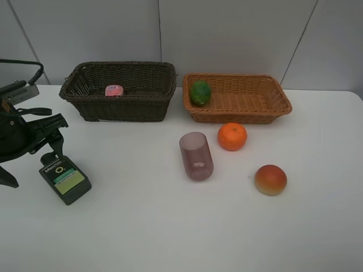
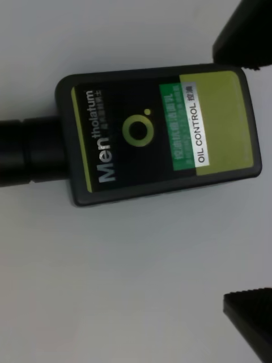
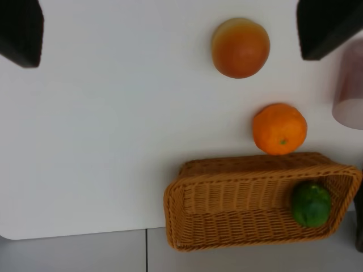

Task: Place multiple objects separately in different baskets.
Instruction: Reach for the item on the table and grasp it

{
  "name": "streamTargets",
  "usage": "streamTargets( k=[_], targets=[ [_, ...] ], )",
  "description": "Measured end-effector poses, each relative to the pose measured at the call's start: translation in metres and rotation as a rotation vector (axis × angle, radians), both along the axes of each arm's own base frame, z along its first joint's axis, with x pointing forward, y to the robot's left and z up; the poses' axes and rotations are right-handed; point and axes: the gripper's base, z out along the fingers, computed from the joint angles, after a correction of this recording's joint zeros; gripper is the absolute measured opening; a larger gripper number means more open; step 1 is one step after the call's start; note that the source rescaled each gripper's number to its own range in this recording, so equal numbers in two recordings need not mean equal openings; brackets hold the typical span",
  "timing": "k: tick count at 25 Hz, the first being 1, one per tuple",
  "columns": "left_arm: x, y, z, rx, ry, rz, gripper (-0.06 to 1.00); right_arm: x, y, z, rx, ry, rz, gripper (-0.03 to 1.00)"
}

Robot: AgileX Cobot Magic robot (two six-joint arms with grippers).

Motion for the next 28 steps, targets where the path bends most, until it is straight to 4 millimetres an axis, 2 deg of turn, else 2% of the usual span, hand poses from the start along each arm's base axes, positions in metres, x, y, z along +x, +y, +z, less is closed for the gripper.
streamTargets(
  k=[19,28],
  targets=[
    [0.016,-0.006,-0.037,-0.026,0.026,0.020,1.00,0.000,0.000,0.000,0.000,0.000,0.000,0.94],
    [0.020,-0.008,-0.048,-0.030,0.029,0.021,1.00,0.000,0.000,0.000,0.000,0.000,0.000,0.94]
  ],
)
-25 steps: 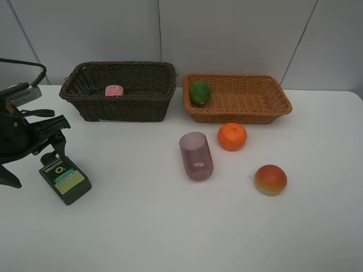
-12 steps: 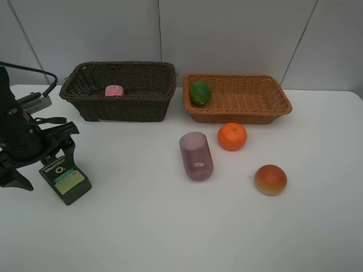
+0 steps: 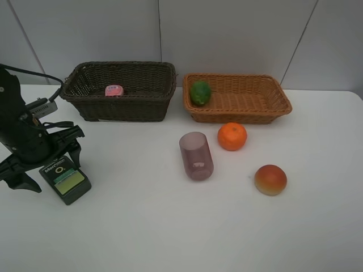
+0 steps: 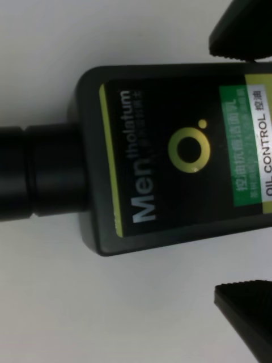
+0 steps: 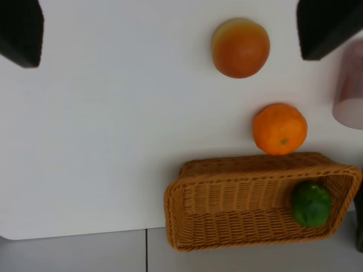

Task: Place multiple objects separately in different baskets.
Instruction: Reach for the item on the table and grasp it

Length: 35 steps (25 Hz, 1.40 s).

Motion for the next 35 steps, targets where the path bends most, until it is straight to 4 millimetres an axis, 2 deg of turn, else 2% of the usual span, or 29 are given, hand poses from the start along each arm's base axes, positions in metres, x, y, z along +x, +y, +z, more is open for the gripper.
streamTargets(
  k=[12,35],
  targets=[
    [0.007,-0.003,-0.005,-0.027,-0.052,0.011,1.00,0.000,0.000,0.000,0.000,0.000,0.000,0.94],
    [0.009,-0.004,-0.016,-0.029,-0.042,0.014,1.00,0.000,0.000,0.000,-0.001,0.000,-0.001,0.94]
  ],
)
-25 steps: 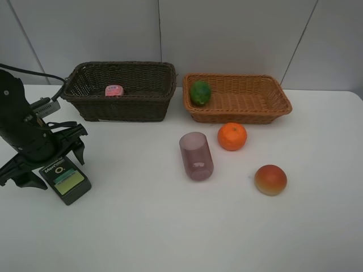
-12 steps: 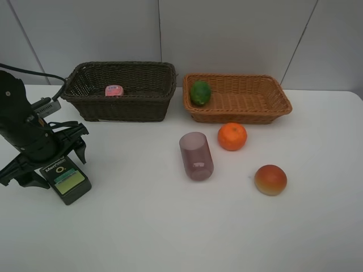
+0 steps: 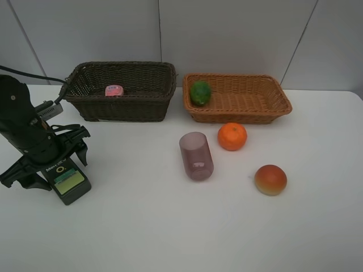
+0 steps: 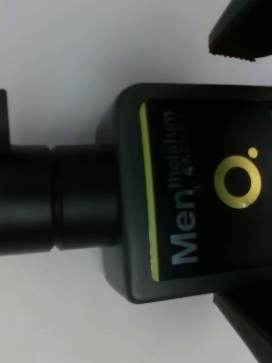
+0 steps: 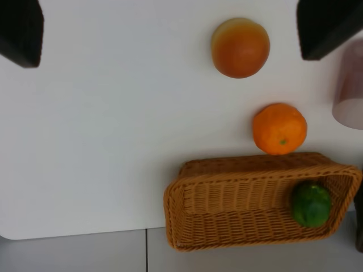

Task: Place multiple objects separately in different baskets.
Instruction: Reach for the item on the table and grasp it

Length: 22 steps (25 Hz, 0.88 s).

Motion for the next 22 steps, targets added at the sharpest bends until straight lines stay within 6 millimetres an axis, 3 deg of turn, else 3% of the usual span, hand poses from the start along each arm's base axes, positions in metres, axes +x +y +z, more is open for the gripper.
streamTargets(
  k=[22],
  targets=[
    [0.000,0.001,-0.011,0.018,0.029,-0.018,1.00,0.000,0.000,0.000,0.001,0.000,0.001,0.94]
  ],
)
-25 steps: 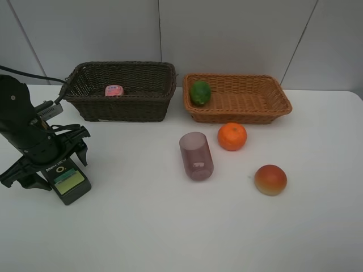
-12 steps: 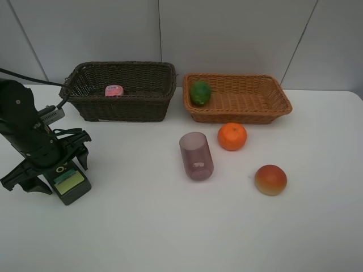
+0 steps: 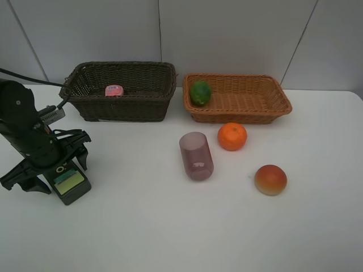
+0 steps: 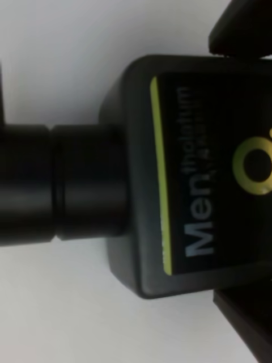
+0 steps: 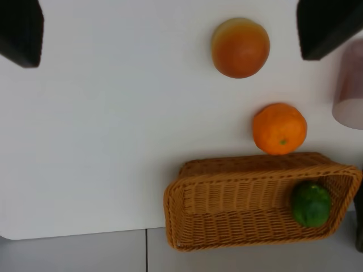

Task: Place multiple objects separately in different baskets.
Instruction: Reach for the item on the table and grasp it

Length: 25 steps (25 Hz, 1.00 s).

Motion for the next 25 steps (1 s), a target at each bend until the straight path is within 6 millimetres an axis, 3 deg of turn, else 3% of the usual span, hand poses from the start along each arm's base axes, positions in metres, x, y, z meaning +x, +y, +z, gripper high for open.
streamTargets(
  k=[11,13,15,25],
  targets=[
    [-0.0009,0.0003,-0.0056,0.006,0.024,-0.001,0.98,0.0000,0.0000,0.0000,0.000,0.000,0.000,0.94],
    [-0.0018,0.0005,-0.0057,0.009,0.034,0.000,0.88,0.0000,0.0000,0.0000,0.000,0.000,0.000,0.94],
    [-0.0030,0.0009,-0.0057,0.013,0.047,0.000,0.69,0.0000,0.0000,0.0000,0.000,0.000,0.000,0.94],
    [-0.0042,0.0009,-0.0058,0.013,0.060,0.006,0.70,0.0000,-0.0001,0.0000,-0.001,0.000,-0.001,0.94]
  ],
)
